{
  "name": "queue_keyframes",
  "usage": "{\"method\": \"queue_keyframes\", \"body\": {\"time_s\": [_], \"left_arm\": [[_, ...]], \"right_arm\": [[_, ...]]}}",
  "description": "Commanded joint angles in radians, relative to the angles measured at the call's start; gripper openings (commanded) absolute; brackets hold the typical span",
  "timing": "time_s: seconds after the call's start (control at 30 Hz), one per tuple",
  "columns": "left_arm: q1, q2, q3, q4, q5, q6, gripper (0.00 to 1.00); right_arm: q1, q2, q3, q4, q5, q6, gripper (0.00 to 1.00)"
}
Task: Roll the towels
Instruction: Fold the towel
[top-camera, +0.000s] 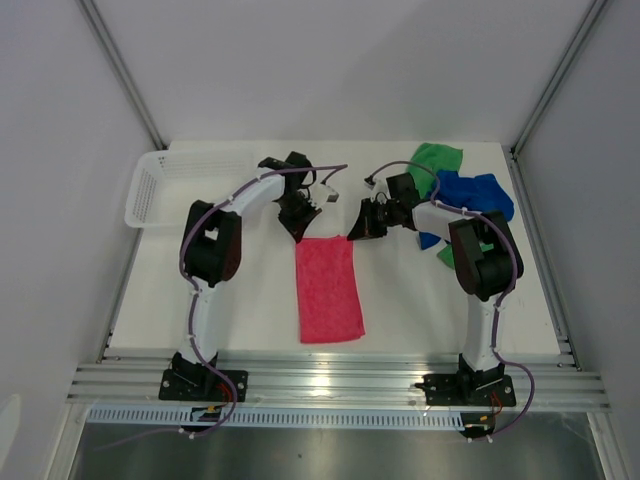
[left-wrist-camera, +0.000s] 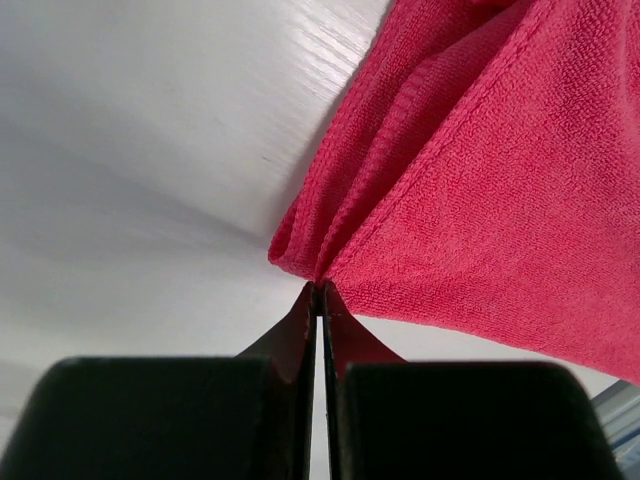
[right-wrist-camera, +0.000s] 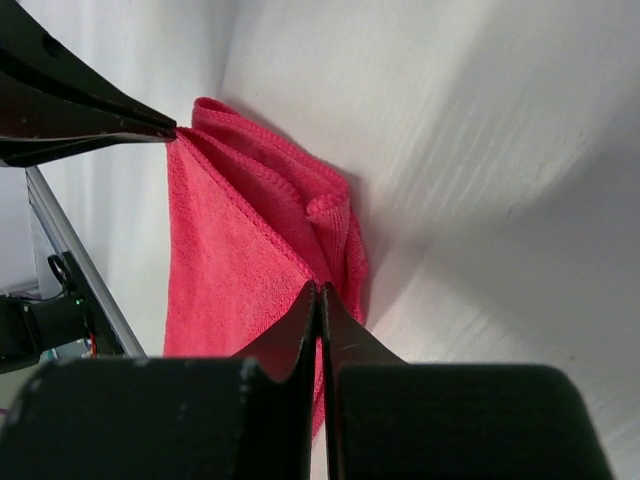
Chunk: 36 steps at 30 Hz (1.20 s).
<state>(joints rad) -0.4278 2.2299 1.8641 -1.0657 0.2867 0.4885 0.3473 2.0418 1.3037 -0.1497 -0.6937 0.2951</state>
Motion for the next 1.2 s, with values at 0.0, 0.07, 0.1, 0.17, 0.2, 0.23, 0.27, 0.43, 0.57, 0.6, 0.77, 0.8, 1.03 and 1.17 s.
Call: {"method": "queue_keyframes", "body": {"time_s": [0.0, 0.07, 0.1, 0.17, 0.2, 0.23, 0.27, 0.43, 0.57, 0.6, 0.77, 0.8, 1.03, 1.17], "left_arm": [[0.012, -0.059, 0.017, 0.032, -0.014, -0.016, 0.01], [0.012, -0.038, 0.030, 0.013, -0.009, -0.014, 0.01], [0.012, -0.036, 0.032, 0.016, -0.011, -0.013, 0.01], [0.012, -0.030, 0.029, 0.023, -0.012, -0.014, 0.01], [0.012, -0.030, 0.027, 0.027, -0.014, -0.014, 0.00], [0.012, -0.027, 0.030, 0.038, -0.023, -0.019, 0.01], [0.012, -0.023, 0.030, 0.041, -0.029, -0.022, 0.01], [0.012, 0.005, 0.069, 0.039, -0.061, -0.074, 0.01], [0.012, 0.011, 0.072, 0.039, -0.081, -0.102, 0.01], [0.012, 0.013, 0.072, 0.039, -0.092, -0.106, 0.01], [0.009, 0.031, 0.087, 0.027, -0.118, -0.120, 0.06], [0.008, 0.033, 0.090, 0.026, -0.122, -0.122, 0.08], [0.008, 0.030, 0.087, 0.030, -0.139, -0.139, 0.18], [0.008, 0.017, 0.080, 0.035, -0.147, -0.142, 0.25]], "right_arm": [[-0.004, -0.029, 0.065, 0.024, 0.016, -0.004, 0.00], [-0.004, -0.006, 0.078, 0.016, 0.016, -0.002, 0.00], [-0.004, -0.002, 0.077, 0.016, 0.019, -0.001, 0.00], [-0.004, 0.014, 0.080, 0.021, 0.022, 0.006, 0.00], [-0.004, 0.018, 0.083, 0.022, 0.023, 0.007, 0.00], [-0.002, 0.024, 0.088, 0.024, 0.032, 0.009, 0.00], [-0.001, 0.029, 0.095, 0.028, 0.039, 0.015, 0.00], [-0.004, 0.076, 0.118, 0.038, 0.063, 0.027, 0.08], [-0.001, 0.096, 0.129, 0.059, 0.069, 0.047, 0.09], [-0.001, 0.100, 0.131, 0.059, 0.069, 0.050, 0.09], [-0.005, 0.107, 0.144, 0.055, 0.074, 0.056, 0.22], [-0.007, 0.104, 0.144, 0.053, 0.082, 0.056, 0.25], [-0.030, 0.043, 0.184, -0.010, 0.149, 0.021, 0.42], [-0.011, -0.023, 0.146, -0.010, 0.187, 0.012, 0.37]]}}
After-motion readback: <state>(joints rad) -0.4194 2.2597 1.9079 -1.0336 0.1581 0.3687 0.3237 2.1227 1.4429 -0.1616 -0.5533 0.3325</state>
